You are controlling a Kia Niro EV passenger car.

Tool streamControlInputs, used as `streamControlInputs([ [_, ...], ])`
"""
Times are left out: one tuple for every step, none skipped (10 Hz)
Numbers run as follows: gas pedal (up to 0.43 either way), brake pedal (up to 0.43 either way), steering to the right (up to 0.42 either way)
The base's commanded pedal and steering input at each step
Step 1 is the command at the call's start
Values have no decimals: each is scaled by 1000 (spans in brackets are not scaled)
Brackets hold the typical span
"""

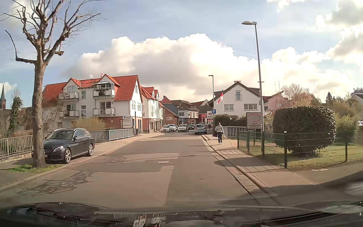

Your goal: Follow the waypoints while adhering to traffic rules and regulations

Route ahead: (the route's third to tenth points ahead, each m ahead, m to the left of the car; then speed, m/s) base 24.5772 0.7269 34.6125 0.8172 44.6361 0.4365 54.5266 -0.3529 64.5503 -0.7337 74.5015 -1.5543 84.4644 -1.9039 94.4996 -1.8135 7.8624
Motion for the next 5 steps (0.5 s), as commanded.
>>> streamControlInputs([
  [28,0,-17],
  [8,0,-16],
  [8,0,-16],
  [8,0,-17],
  [0,0,-17],
])
